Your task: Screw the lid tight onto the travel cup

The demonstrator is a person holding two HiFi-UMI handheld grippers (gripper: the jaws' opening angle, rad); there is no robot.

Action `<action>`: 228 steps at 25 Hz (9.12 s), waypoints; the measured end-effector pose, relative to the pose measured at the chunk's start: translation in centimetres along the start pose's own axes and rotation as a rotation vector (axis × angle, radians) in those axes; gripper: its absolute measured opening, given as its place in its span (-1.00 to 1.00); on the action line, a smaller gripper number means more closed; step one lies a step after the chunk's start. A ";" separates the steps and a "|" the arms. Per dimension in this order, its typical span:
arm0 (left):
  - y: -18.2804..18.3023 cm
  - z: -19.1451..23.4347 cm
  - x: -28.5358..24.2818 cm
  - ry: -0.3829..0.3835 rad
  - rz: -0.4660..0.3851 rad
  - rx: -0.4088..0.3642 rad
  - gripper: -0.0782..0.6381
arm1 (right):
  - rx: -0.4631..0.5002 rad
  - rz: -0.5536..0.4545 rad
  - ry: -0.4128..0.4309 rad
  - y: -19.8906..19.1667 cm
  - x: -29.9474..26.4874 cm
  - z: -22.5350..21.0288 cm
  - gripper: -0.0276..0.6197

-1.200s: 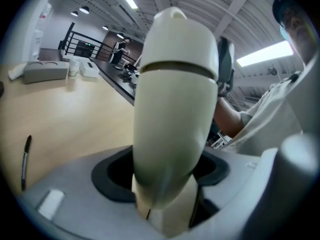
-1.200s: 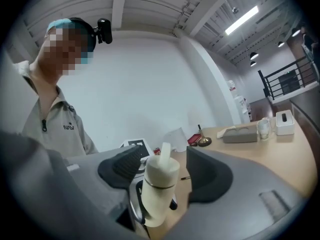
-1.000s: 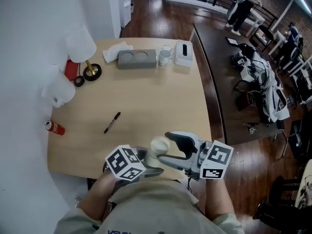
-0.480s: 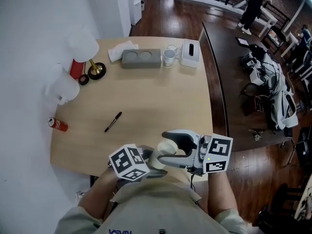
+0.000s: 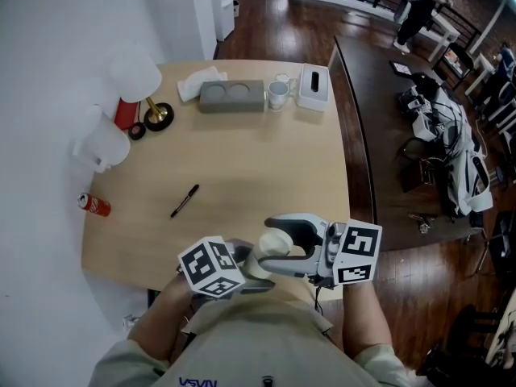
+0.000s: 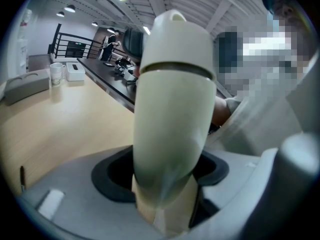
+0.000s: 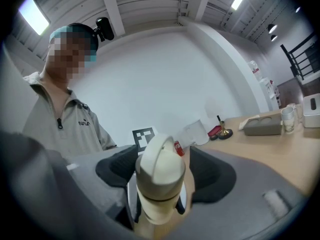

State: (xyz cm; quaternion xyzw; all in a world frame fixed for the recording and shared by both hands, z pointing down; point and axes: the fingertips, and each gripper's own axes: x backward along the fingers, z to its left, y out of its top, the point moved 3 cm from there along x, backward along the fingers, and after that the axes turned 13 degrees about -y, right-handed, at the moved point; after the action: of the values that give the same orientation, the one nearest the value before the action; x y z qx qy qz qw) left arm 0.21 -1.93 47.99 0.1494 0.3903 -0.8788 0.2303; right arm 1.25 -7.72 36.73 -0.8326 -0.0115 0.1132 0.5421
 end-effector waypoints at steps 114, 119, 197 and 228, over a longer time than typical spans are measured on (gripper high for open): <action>3.7 -6.0 2.9 -0.535 -0.294 -0.222 0.11 | 0.002 -0.226 -0.014 3.0 4.8 3.7 0.06; 3.3 -5.3 2.7 -0.471 -0.254 -0.228 0.11 | 0.004 -0.216 -0.016 2.8 4.7 3.6 -0.02; 3.3 6.0 2.2 0.946 -0.042 -0.398 0.10 | -0.628 -0.410 -0.761 -2.4 4.2 -7.7 -0.01; 2.6 -5.1 2.2 -0.702 -0.370 -0.120 0.10 | -0.076 -0.178 0.051 2.1 3.8 2.9 0.05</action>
State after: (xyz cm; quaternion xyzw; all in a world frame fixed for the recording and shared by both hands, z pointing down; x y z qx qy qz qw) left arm 0.16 -0.25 42.06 -0.2464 0.3589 -0.8788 0.1956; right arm 4.19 -5.41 33.05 -0.8508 -0.0757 0.0427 0.5183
